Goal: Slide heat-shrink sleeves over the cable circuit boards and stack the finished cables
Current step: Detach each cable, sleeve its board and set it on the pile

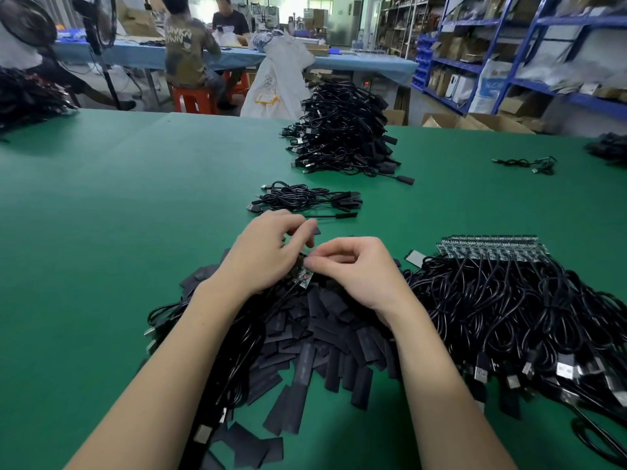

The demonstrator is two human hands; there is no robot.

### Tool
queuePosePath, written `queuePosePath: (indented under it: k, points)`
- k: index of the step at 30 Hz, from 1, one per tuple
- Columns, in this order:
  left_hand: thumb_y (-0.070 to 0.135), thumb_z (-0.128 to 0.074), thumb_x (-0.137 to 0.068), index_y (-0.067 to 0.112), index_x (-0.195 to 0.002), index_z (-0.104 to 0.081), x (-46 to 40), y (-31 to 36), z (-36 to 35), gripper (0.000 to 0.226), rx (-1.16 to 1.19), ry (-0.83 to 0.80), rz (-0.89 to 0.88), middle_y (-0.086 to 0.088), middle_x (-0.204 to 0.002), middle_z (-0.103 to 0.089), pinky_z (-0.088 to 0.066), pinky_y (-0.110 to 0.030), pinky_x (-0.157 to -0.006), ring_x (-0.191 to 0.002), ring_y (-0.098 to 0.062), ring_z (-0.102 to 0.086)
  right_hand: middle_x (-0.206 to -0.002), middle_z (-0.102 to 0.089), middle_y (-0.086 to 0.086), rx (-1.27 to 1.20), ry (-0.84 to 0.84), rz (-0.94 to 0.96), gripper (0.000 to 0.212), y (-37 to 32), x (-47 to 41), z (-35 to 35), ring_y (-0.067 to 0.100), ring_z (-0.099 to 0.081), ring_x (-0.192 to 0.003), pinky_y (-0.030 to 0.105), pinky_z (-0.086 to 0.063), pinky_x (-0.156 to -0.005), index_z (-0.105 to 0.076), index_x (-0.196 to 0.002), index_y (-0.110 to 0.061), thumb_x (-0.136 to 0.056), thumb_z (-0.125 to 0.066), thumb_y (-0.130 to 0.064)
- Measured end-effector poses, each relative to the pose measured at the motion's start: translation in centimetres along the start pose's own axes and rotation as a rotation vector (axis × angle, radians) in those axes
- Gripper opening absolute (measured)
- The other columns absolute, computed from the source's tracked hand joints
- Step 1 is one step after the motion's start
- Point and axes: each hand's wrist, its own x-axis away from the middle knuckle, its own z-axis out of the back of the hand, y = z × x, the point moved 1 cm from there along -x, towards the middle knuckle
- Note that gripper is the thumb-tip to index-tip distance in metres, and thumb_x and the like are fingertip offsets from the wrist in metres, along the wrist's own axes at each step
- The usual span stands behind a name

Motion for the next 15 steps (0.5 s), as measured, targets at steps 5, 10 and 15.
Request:
queuePosePath:
  k: [5, 10, 15]
  points:
    - [0.054, -0.044, -0.103, 0.017, -0.056, -0.050, -0.1, 0.7, -0.7, 0.060, -0.057, 0.028, 0.074, 0.000, -0.048, -0.042, -0.034, -0.033, -0.055, -0.054, -0.017, -0.041, -0.079, -0.078, -0.008, -0.242, 0.027, -0.042, 0.012, -0.4, 0.3, 0.0, -0.006, -0.069, -0.072, 0.004, -0.044, -0.059, -0.080, -0.090, -0.017, -0.080, -0.086, -0.022]
    - [0.057, -0.043, -0.101, 0.021, -0.051, -0.053, -0.1, 1.1, -0.8, 0.063, -0.097, 0.088, 0.121, -0.003, -0.050, -0.055, -0.042, -0.033, -0.061, -0.058, -0.024, -0.053, -0.078, -0.078, -0.010, -0.230, 0.008, -0.122, 0.017, -0.6, 0.6, -0.1, -0.010, -0.066, -0.064, 0.004, -0.040, -0.050, -0.078, -0.085, -0.021, -0.074, -0.089, -0.028]
    - [0.059, -0.044, -0.100, 0.023, -0.048, -0.056, -0.2, 1.2, -1.0, 0.064, -0.055, 0.120, 0.177, 0.000, -0.050, -0.060, -0.036, -0.031, -0.061, -0.060, -0.022, -0.058, -0.068, -0.074, -0.006, -0.307, 0.004, -0.140, 0.013, -0.6, 0.5, -0.5, -0.002, -0.063, -0.056, 0.008, -0.043, -0.054, -0.076, -0.078, -0.017, -0.075, -0.088, -0.018]
